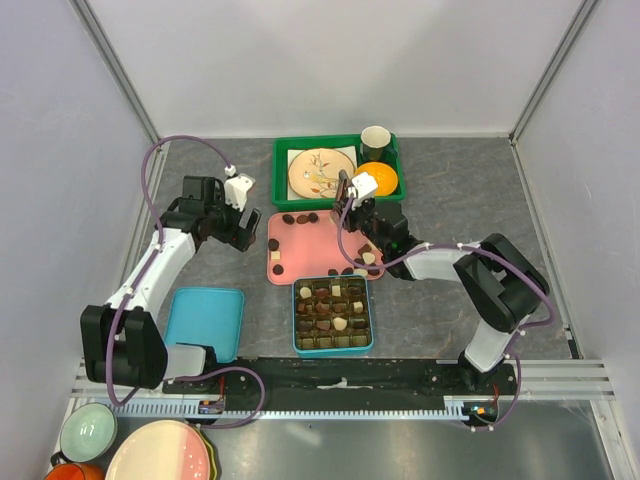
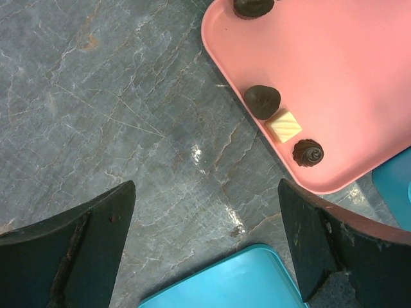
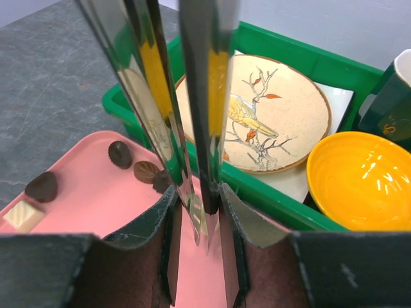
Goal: Pack the chocolate
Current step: Pick up the fake chocolate from the plate.
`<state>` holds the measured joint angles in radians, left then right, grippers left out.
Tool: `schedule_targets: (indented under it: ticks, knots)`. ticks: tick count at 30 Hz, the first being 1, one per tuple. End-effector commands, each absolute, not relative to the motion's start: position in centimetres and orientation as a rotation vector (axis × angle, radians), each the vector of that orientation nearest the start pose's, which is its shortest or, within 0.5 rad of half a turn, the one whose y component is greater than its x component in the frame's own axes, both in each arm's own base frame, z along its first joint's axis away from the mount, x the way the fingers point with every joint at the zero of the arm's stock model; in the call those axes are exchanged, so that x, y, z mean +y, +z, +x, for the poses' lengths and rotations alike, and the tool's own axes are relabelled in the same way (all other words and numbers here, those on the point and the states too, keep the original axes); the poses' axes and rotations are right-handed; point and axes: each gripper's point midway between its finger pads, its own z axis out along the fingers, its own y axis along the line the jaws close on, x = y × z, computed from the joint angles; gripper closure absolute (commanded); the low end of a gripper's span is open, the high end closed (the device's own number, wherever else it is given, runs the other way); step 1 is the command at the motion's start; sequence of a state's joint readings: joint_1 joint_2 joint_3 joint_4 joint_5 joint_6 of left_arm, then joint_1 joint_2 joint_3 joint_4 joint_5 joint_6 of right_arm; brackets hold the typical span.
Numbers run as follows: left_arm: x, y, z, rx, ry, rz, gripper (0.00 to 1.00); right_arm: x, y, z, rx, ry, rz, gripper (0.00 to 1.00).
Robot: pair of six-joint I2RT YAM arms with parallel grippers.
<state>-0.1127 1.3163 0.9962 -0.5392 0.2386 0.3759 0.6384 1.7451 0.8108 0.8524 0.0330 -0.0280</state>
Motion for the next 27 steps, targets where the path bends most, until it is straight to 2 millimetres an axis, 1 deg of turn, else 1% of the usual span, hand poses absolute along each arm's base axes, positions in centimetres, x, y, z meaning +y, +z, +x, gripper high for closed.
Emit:
schedule_targets:
  ticks: [1,2,3,5,6,9,11,12,14,15,16,17,18,20,21,23,24,27]
  knots:
    - [-6.7,14.4,32.7,2.278,-0.192,0.678,0.01,29.6,16.1,38.4,1.577,0.538,-0.538,0.73]
    - [-6.7,14.5,32.6,2.273,-0.19,0.679,0.01,29.6,16.2,38.0,1.579,0.546,-0.539,0.74]
    - [-6.7,14.4,32.5,2.276,-0.195,0.681,0.01,29.5,17.2,37.6,1.559,0.553,-0.537,0.74]
    - [-6.7,14.5,32.4,2.274,-0.196,0.683,0.01,29.1,17.4,37.0,1.559,0.553,-0.54,0.74]
    - [-6.8,14.5,32.4,2.273,-0.199,0.685,0.01,28.9,18.1,36.9,1.546,0.553,-0.533,0.74]
    - [-6.8,14.6,32.4,2.273,-0.2,0.681,0.01,28.8,18.6,37.1,1.535,0.532,-0.534,0.69]
    - [-6.8,14.6,32.3,2.272,-0.202,0.682,0.01,29.1,19.3,37.5,1.521,0.532,-0.527,0.67]
    - [-6.8,14.7,32.3,2.27,-0.201,0.683,0.01,29.2,19.2,37.8,1.523,0.527,-0.525,0.65]
    - [-6.7,14.9,32.3,2.266,-0.196,0.683,0.01,29.3,19.8,38.7,1.501,0.492,-0.54,0.63]
    - [-6.7,14.9,32.3,2.265,-0.188,0.685,0.01,29.5,19.2,39.0,1.511,0.484,-0.542,0.59]
    - [-6.6,14.9,32.2,2.266,-0.189,0.685,0.01,29.8,19.6,39.5,1.5,0.48,-0.539,0.57]
    - [-6.6,15.0,32.3,2.263,-0.186,0.684,0.01,29.9,19.5,39.7,1.502,0.477,-0.543,0.54]
    - [-6.5,15.1,32.3,2.261,-0.181,0.686,0.01,29.8,18.8,40.2,1.517,0.456,-0.533,0.52]
    - [-6.5,15.1,32.2,2.261,-0.178,0.689,0.01,29.8,18.9,40.8,1.509,0.441,-0.519,0.5]
    - [-6.5,15.1,32.2,2.26,-0.175,0.688,0.01,30.0,18.4,41.0,1.516,0.436,-0.526,0.5]
    - [-6.4,15.2,32.1,2.259,-0.17,0.691,0.01,30.2,18.3,41.4,1.516,0.431,-0.526,0.5]
    - [-6.4,15.2,32.1,2.259,-0.17,0.691,0.01,30.3,17.9,41.5,1.523,0.429,-0.531,0.5]
    - [-6.4,15.3,32.2,2.256,-0.167,0.691,0.01,30.4,17.4,42.0,1.529,0.417,-0.537,0.5]
